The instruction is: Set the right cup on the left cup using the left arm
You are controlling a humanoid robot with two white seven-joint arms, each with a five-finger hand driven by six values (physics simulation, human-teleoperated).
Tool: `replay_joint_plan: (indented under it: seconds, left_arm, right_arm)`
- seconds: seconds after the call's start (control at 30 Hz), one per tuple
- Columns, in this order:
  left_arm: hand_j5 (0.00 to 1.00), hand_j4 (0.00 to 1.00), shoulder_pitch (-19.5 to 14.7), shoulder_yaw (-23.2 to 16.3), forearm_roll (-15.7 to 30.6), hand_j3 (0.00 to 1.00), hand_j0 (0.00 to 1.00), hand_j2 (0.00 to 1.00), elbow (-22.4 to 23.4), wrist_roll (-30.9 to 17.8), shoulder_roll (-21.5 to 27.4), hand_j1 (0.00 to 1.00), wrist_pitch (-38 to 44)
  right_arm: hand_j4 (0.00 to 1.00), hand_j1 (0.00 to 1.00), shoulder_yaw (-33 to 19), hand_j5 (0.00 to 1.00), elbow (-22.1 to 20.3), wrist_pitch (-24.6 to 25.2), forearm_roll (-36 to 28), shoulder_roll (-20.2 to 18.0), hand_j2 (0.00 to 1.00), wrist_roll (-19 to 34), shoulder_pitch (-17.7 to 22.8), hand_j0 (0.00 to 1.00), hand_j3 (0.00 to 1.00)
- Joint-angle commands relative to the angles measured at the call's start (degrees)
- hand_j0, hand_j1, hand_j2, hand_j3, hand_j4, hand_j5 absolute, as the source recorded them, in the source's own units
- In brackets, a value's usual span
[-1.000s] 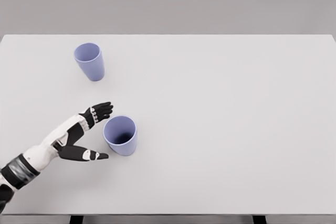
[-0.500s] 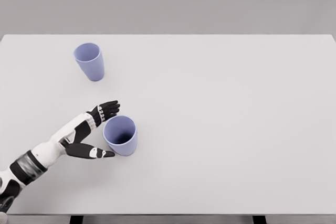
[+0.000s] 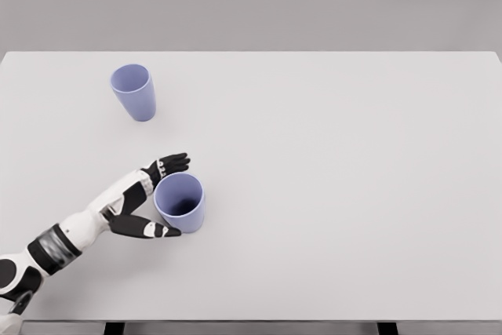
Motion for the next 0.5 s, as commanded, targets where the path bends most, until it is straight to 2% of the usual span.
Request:
replay_joint_plan:
  seconds: [0.0,0.33,0.37,0.4,0.47]
  left_arm:
    - [1.00,1.00,0.0,-0.6,0.2,1.00,1.00,1.00,0.0,0.0,-0.3,1.00,0.0]
    - [1.00,1.00,-0.7,-1.1,0.2,1.00,1.00,1.00,1.0,0.0,-0.5,1.00,0.3]
    - [0.94,0.94,-0.7,-1.1,0.2,0.94,0.94,0.94,1.1,0.0,-0.5,0.94,0.3]
    - [0.91,0.91,-0.7,-1.1,0.2,0.91,0.91,0.91,1.1,0.0,-0.5,0.91,0.3]
    - [0.91,0.91,-0.7,-1.3,0.2,0.91,0.91,0.91,1.6,0.0,-0.5,0.91,0.3]
  right_arm:
    - [1.00,1.00,0.0,1.00,0.0,0.0,0.0,0.0,1.00,0.0,0.0,1.00,1.00]
    - [1.00,1.00,0.0,1.00,0.0,0.0,0.0,0.0,1.00,0.0,0.0,1.00,1.00]
    - [1.00,1.00,0.0,1.00,0.0,0.0,0.0,0.0,1.00,0.0,0.0,1.00,1.00]
    - [1.00,1.00,0.0,1.00,0.0,0.0,0.0,0.0,1.00,0.0,0.0,1.00,1.00]
    - [1.00,1.00,0.0,1.00,0.0,0.0,0.0,0.0,1.00,0.0,0.0,1.00,1.00]
